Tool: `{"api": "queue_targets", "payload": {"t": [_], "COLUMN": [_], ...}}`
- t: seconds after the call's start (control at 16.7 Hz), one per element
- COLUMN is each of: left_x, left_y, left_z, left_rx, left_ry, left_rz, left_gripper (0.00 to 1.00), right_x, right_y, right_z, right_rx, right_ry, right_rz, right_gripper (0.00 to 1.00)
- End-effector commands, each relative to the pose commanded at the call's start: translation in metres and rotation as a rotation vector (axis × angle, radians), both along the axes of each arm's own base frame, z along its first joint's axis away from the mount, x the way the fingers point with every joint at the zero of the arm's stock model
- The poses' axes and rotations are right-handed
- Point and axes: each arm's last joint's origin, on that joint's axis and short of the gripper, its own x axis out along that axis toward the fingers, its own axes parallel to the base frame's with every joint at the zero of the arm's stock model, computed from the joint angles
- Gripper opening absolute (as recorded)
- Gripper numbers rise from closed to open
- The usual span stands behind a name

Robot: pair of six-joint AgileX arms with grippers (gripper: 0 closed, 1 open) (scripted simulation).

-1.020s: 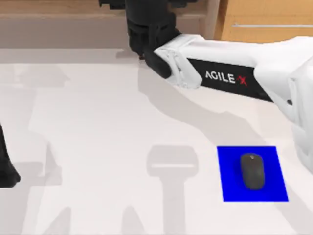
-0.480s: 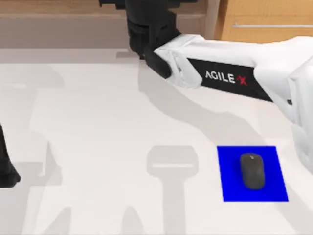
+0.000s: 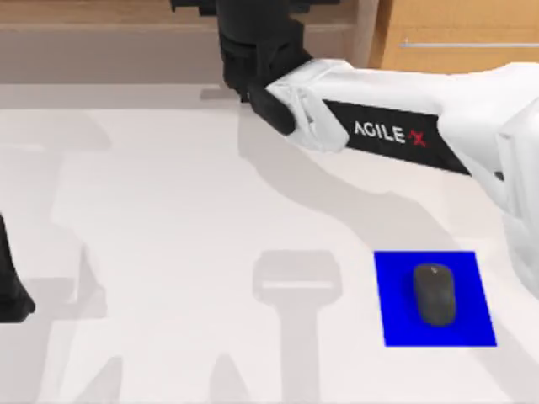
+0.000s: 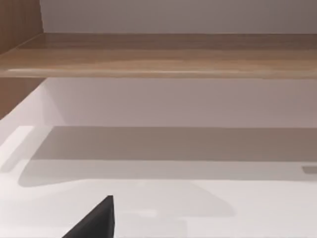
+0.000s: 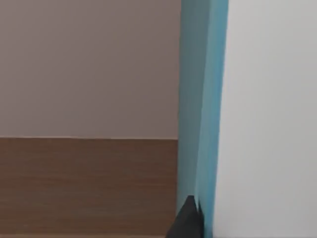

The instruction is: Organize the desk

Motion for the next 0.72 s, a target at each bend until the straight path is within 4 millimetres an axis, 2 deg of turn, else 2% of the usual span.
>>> {"api": "queue_targets", "payload": {"t": [0.48, 0.72], "left_x": [0.0, 0.0], "left_y": [0.0, 0.0], "left_z": [0.0, 0.0], "left_rx": [0.0, 0.0], "left_ry": [0.0, 0.0], "left_rz": [0.0, 0.0], "left_gripper": [1.0, 1.0], "right_x": [-0.039, -0.036], "right_y": [0.0, -0.001], "right_z": [0.014, 0.013], "right_rx": [-0.001, -0.002], "right_ry": [0.001, 0.003], "right_rz": [0.0, -0.003], "right_gripper": [0.0, 0.0]}}
